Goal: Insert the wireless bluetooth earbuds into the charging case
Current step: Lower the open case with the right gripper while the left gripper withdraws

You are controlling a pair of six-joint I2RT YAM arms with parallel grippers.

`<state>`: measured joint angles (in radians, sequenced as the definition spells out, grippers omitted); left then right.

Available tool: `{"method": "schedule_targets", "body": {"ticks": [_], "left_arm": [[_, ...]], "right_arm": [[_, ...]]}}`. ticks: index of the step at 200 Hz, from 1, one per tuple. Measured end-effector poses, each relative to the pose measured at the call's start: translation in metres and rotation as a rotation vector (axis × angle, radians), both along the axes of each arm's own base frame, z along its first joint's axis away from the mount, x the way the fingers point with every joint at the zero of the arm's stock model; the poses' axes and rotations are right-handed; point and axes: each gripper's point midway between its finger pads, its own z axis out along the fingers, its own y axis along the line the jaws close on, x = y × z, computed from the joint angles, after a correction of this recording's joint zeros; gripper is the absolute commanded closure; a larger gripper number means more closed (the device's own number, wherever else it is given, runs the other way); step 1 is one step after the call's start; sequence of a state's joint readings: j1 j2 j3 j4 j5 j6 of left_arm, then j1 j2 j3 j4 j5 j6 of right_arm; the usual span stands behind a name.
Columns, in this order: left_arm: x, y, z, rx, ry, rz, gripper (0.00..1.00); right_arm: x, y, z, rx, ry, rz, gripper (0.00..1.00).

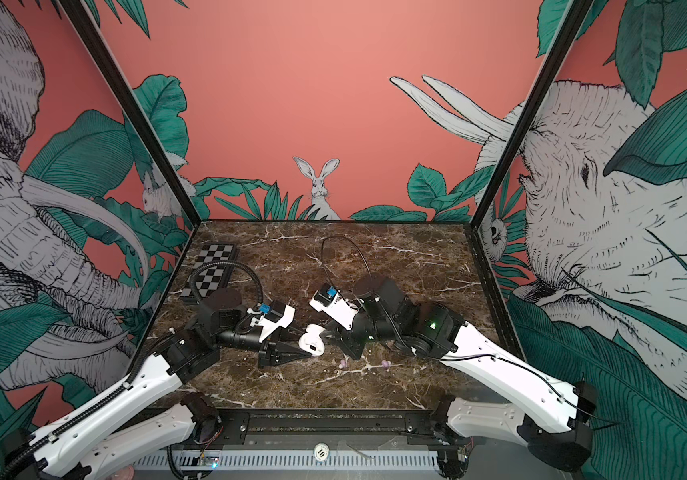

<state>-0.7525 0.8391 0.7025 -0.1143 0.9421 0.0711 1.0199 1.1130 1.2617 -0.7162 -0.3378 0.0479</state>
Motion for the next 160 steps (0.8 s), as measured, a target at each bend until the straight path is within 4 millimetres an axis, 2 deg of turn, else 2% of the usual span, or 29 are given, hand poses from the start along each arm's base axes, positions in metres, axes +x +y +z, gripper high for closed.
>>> {"method": "schedule_targets", "body": {"ticks": [24,55,64,70,80,90,103,116,125,160], "left_arm": [[-0.002,0.000,-0.002,0.004,0.006,-0.008,1.00],[-0.004,0.000,-0.002,0.005,0.011,-0.013,1.00],[-0.004,0.001,-0.002,0.005,0.010,-0.010,1.00],[-0.004,0.001,-0.002,0.005,0.008,-0.006,0.89],[-0.003,0.001,-0.002,0.005,0.004,0.001,0.62],[-0.003,0.001,-0.001,0.003,-0.001,0.008,0.40],[0.001,0.001,0.000,0.001,-0.018,0.033,0.22],[0.006,0.002,0.000,0.005,-0.030,0.066,0.13],[0.009,0.003,0.000,0.008,-0.036,0.087,0.01],[0.016,0.014,0.009,-0.001,-0.086,0.192,0.01]], "right_arm": [[0.002,0.000,-0.003,-0.012,-0.001,-0.002,0.88],[0.003,0.000,-0.005,-0.024,-0.019,0.009,1.00],[0.003,0.000,-0.005,-0.024,-0.023,0.011,1.00],[0.003,0.000,-0.004,-0.024,-0.025,0.012,1.00],[0.003,0.000,-0.003,-0.023,-0.030,0.013,1.00],[0.004,-0.001,-0.002,-0.023,-0.035,0.013,1.00],[0.004,-0.001,0.000,-0.023,-0.036,0.005,1.00],[0.007,-0.002,0.003,-0.028,-0.044,-0.006,1.00],[0.010,-0.003,0.008,-0.027,-0.060,-0.020,1.00],[0.035,0.002,0.023,-0.055,-0.164,-0.081,1.00]]}}
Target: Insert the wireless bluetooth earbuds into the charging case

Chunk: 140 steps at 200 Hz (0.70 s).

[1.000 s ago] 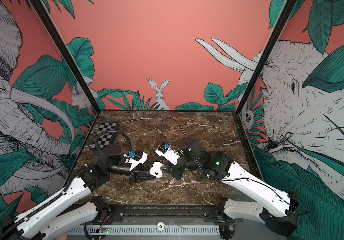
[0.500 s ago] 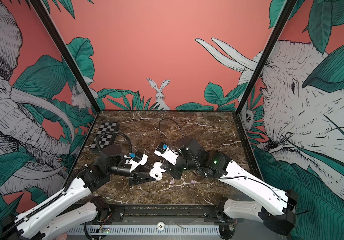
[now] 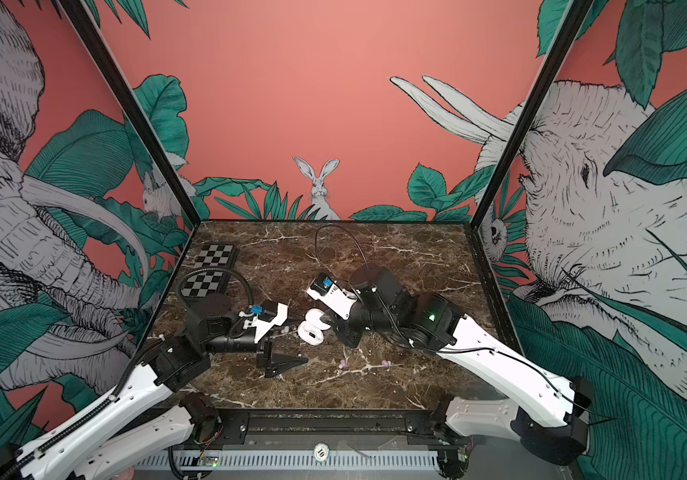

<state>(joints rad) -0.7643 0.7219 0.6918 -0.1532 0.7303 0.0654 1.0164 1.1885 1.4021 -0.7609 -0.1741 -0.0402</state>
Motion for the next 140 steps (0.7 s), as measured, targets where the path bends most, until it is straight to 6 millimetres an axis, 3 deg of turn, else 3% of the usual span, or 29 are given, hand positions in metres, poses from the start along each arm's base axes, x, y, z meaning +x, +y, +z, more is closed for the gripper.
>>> {"method": "schedule_targets", "body": {"ticks": [37,92,140], "left_arm": [[0.025,0.025,0.010,-0.033,-0.058,0.253,0.01],[0.097,0.086,0.006,0.018,-0.089,0.820,0.01],[0.119,0.142,0.000,0.060,-0.166,1.142,0.01]], "right_arm": [[0.038,0.010,-0.010,-0.083,-0.144,-0.055,1.00],[0.108,0.017,-0.050,-0.209,-0.290,-0.088,1.00],[0.163,0.035,-0.106,-0.376,-0.327,-0.050,1.00]]}}
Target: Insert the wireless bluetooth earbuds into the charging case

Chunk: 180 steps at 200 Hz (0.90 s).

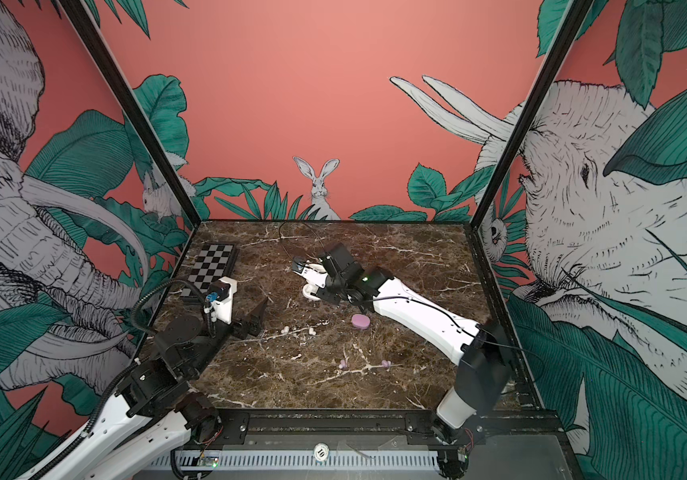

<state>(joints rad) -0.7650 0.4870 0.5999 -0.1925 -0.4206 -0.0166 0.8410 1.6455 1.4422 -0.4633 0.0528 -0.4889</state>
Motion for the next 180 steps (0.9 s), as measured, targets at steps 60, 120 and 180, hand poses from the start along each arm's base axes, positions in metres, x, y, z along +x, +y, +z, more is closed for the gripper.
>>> {"method": "schedule_targets", "body": {"ticks": [60,120,180], "left_arm": [[0.007,0.037,0.001,0.061,-0.050,0.202,0.01],[0.008,0.039,0.004,0.084,-0.070,0.215,0.01],[0.009,0.038,0.003,0.097,-0.073,0.210,0.01]], "right_arm": [[0.039,0.028,-0.059,-0.129,-0.017,0.072,1.00],[0.057,0.047,-0.086,-0.220,-0.081,0.179,1.00],[0.052,0.054,-0.101,-0.277,-0.109,0.250,1.00]]}}
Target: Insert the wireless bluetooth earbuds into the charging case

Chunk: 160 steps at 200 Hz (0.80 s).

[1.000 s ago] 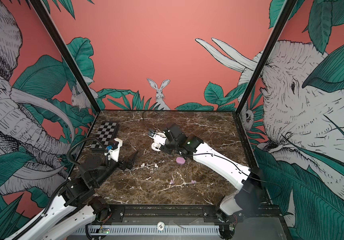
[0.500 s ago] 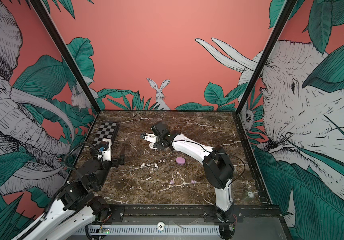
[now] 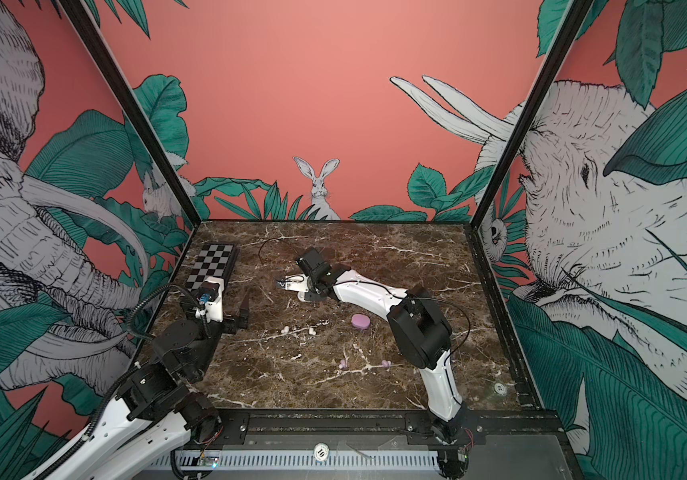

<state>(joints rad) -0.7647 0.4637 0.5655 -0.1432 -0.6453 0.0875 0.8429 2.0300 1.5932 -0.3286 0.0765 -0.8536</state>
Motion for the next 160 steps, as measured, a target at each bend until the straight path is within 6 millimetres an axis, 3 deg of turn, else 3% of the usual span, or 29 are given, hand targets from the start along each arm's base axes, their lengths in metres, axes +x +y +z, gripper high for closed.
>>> {"method": "schedule_targets", "body": {"ticks": [89,160], "left_arm": [[-0.003,0.008,0.006,-0.005,-0.022,0.026,0.01],[-0.005,0.016,0.011,-0.021,-0.042,0.055,0.01]], "right_arm": [[-0.017,0.014,-0.021,0.036,0.052,-0.063,1.00],[-0.032,0.007,-0.048,0.025,0.096,-0.102,1.00]]}}
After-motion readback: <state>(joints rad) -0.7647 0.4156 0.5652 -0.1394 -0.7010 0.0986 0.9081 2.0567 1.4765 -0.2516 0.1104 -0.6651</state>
